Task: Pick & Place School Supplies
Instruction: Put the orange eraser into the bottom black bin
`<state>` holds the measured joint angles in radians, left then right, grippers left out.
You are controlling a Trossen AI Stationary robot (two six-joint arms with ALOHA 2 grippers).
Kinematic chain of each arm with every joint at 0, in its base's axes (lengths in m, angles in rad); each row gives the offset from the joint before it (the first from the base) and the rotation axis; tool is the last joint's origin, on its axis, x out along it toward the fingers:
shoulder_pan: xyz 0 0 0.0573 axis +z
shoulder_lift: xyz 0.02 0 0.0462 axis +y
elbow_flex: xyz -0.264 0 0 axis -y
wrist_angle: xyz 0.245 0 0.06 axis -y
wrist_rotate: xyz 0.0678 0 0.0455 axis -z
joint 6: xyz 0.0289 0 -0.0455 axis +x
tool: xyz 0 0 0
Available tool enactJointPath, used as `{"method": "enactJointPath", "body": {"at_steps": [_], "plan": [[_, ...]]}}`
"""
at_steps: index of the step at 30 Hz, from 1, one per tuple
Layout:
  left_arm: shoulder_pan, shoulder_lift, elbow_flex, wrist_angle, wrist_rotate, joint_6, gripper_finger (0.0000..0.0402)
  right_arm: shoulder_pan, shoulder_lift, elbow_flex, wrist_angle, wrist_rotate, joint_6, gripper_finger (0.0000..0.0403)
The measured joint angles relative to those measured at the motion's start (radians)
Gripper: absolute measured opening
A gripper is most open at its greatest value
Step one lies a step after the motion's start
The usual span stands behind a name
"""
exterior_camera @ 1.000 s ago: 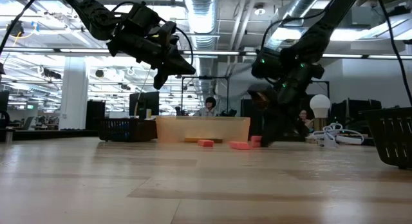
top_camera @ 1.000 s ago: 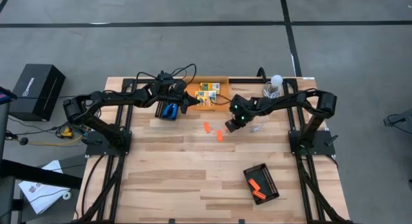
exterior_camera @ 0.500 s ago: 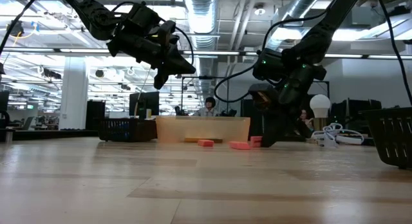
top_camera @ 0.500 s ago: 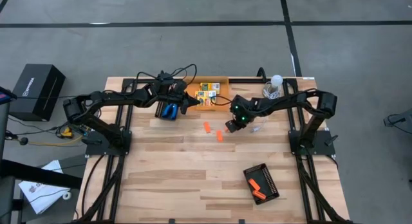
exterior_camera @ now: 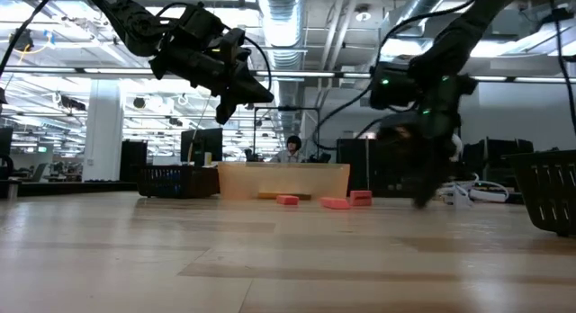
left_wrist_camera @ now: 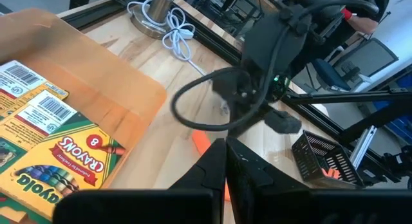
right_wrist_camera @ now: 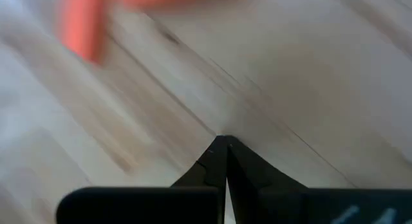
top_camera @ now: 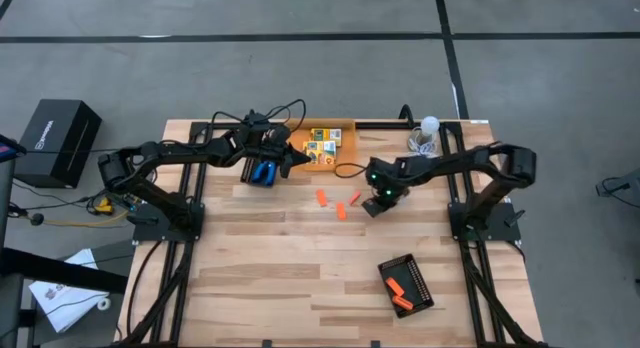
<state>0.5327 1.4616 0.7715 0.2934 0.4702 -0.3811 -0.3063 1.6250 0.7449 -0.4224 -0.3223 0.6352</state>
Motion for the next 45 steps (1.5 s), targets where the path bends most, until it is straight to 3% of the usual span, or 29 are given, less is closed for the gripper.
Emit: {"method": "enactJointPath", "body": {"at_steps": [2,7,10,13,20,26,35,45], "plan": [[0.003,0.0,0.0,0.0,0.0,0.002,0.0002,-0.001,-0.047,-0.011,-0.068,0.028,-0.021,0.0],[0.017,0.0,0.0,0.002,0.0,0.008,0.0002,-0.019,-0.232,-0.022,-0.041,0.068,-0.069,0.0001],[0.019,0.0,0.0,0.004,0.0,0.014,0.0002,-0.031,-0.33,-0.015,0.03,0.062,-0.185,0.0016],[0.019,0.0,0.0,0.008,0.0,0.03,0.0002,-0.035,-0.363,0.032,-0.015,0.062,-0.358,0.0051],[0.019,0.0,0.0,0.008,0.0,0.028,0.0002,-0.04,-0.225,0.208,-0.321,0.093,-0.788,0.0155],[0.019,0.0,0.0,0.007,0.0,0.025,0.0002,-0.058,-0.037,0.337,-0.41,0.137,-1.064,0.0208],[0.019,0.0,0.0,0.006,0.0,0.006,0.0002,-0.067,0.124,0.469,-0.41,0.094,-1.249,0.0182],[0.019,0.0,0.0,0.006,-0.001,0.008,0.0002,-0.025,0.132,0.475,-0.391,0.053,-1.275,0.0159]]}}
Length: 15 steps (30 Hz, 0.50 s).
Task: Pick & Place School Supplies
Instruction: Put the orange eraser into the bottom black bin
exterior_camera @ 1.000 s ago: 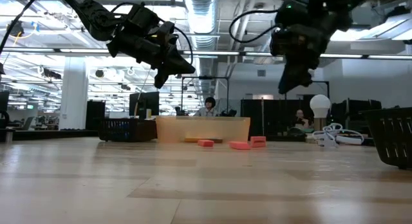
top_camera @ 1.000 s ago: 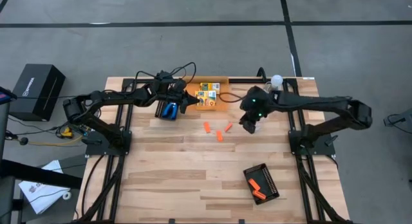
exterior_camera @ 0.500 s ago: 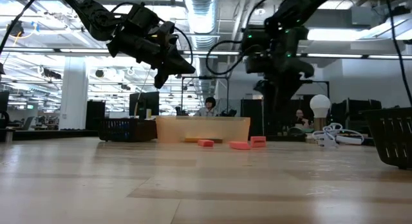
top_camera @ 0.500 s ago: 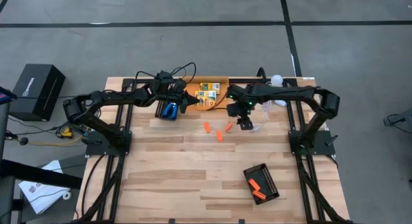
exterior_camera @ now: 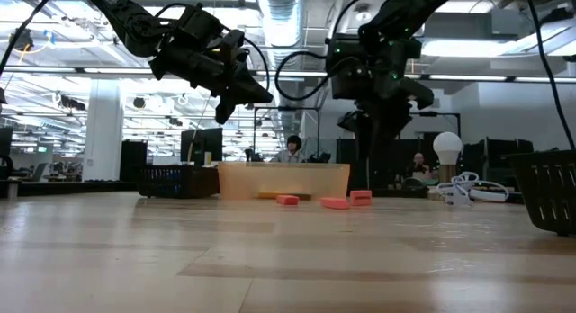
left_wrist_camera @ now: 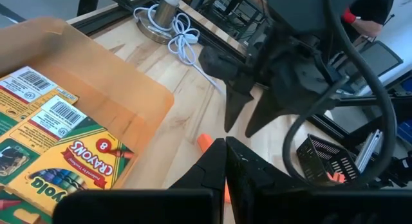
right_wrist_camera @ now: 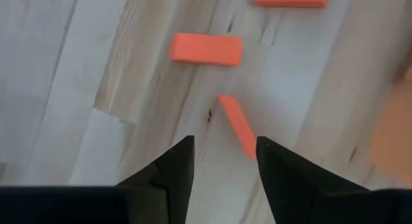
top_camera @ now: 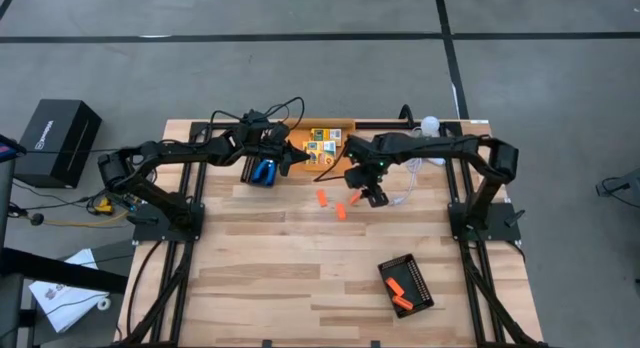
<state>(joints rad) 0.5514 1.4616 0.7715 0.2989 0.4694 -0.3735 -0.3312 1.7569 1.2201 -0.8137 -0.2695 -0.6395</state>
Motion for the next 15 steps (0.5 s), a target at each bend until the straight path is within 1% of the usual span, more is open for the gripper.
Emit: {"method": "enactJointPath", "body": {"at_steps": [7,9,11,14,15], "plan": [[0.0,0.0,0.0,0.0,0.0,0.001,0.0002,0.032,0.001,0.0,0.061,0.0,-0.015,0.0173],[0.0,0.0,0.0,0.0,0.0,0.002,0.0002,0.038,0.026,0.002,0.08,0.0,-0.015,0.0176],[0.0,0.0,0.0,0.0,0.0,0.002,0.0002,0.038,0.043,-0.003,0.05,0.001,-0.015,0.0177],[0.0,0.0,0.0,0.0,0.0,0.002,0.0002,0.037,0.09,0.002,0.076,0.001,-0.016,0.0177],[0.0,0.0,0.0,0.0,0.0,0.002,0.0002,0.036,0.103,0.0,0.056,0.002,-0.016,0.0176]]}}
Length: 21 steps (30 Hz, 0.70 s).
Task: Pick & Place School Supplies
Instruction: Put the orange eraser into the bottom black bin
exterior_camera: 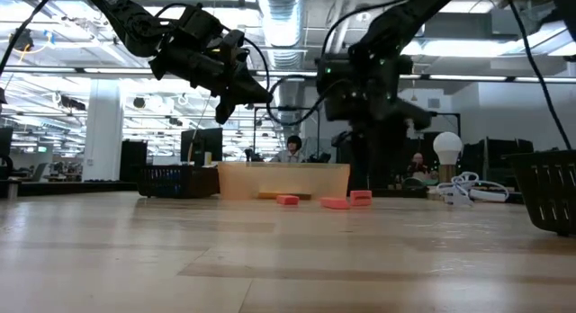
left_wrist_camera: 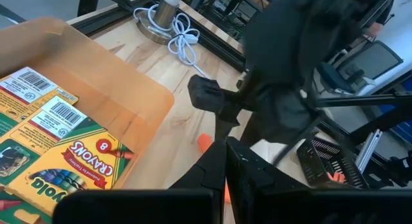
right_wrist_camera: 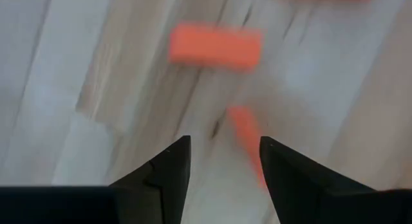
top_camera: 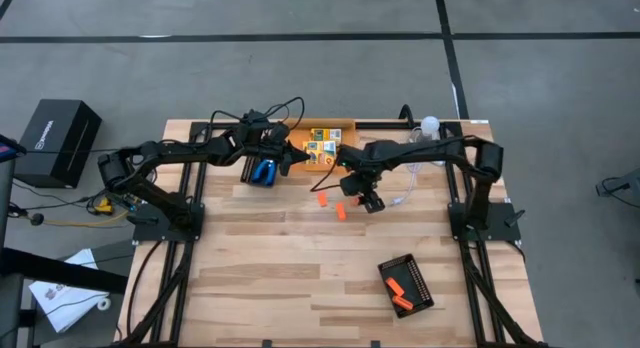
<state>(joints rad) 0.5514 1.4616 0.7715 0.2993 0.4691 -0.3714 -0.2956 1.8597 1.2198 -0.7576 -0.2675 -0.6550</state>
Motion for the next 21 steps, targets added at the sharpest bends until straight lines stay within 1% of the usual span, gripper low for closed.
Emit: {"method": "enactJointPath", "body": {"at_steps": [6,8,10,12,14,21], "plan": [[0.0,0.0,0.0,-0.002,0.0,0.0,0.0002,0.0,0.066,0.026,0.026,-0.002,-0.011,0.017],[0.0,0.0,0.0,-0.004,0.0,0.0,0.0002,0.0,0.069,0.025,0.024,-0.012,-0.011,0.0167],[0.0,0.0,0.0,-0.004,0.0,0.004,0.0002,-0.001,0.08,0.031,0.062,-0.021,-0.01,0.0165],[0.0,0.0,0.0,-0.005,0.0,0.018,0.0002,0.0,0.079,0.026,0.033,-0.021,-0.011,0.0163],[0.0,0.0,0.0,-0.005,0.0,0.027,0.0002,0.0,0.079,0.029,0.055,-0.023,-0.01,0.0161],[0.0,0.0,0.0,-0.005,0.0,0.027,0.0002,-0.019,0.078,0.028,0.04,-0.039,0.001,0.0157]]}}
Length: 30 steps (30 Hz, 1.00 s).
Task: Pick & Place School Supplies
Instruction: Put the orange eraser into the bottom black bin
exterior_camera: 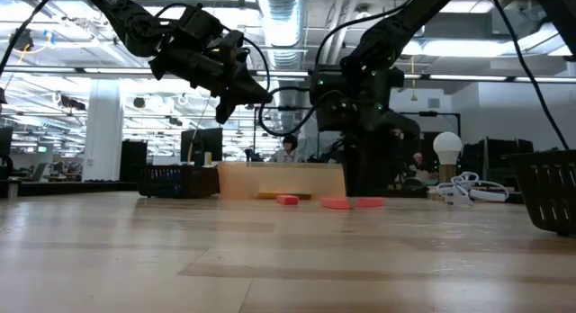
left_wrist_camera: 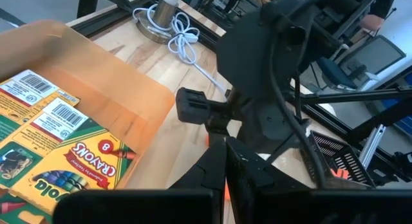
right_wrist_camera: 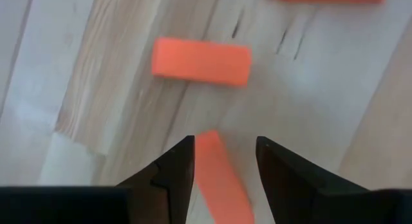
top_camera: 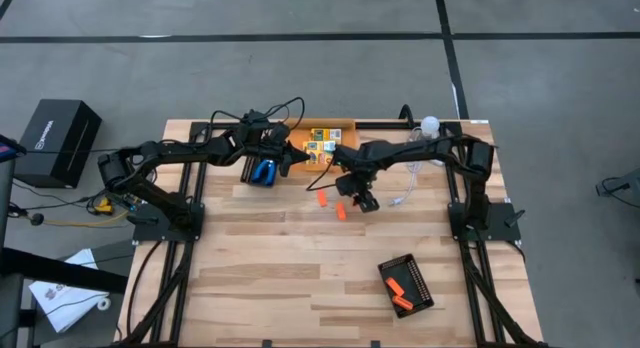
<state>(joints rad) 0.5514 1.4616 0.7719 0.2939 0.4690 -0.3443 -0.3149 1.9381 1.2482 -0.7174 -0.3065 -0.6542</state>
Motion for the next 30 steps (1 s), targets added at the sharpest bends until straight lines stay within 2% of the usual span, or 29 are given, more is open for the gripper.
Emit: {"method": "enactJointPath", "body": {"at_steps": [6,9,12,16,21,25,30], "plan": [[0.0,0.0,0.0,0.001,0.0,0.005,0.0002,-0.03,0.0,0.059,-0.069,-0.011,0.072,0.0158],[0.0,0.0,0.0,0.001,0.0,0.005,0.0002,-0.054,0.0,0.097,-0.104,-0.027,0.137,0.0145],[0.0,0.0,0.0,0.004,0.0,0.005,0.0002,-0.075,0.0,0.117,-0.136,-0.066,0.209,0.0106],[0.0,0.0,0.0,0.007,0.0,0.016,0.0002,-0.083,-0.009,0.123,-0.16,-0.144,0.308,0.0016],[0.0,0.0,0.0,0.007,0.0,0.018,0.0002,-0.048,-0.035,0.121,-0.181,-0.224,0.462,0.0002],[0.0,0.0,0.0,0.007,0.0,0.023,0.0002,0.0,-0.095,0.094,-0.128,-0.175,0.588,0.0001],[0.0,0.0,0.0,0.006,0.008,0.036,0.0002,0.03,-0.195,-0.053,0.079,-0.073,0.879,0.0]]}}
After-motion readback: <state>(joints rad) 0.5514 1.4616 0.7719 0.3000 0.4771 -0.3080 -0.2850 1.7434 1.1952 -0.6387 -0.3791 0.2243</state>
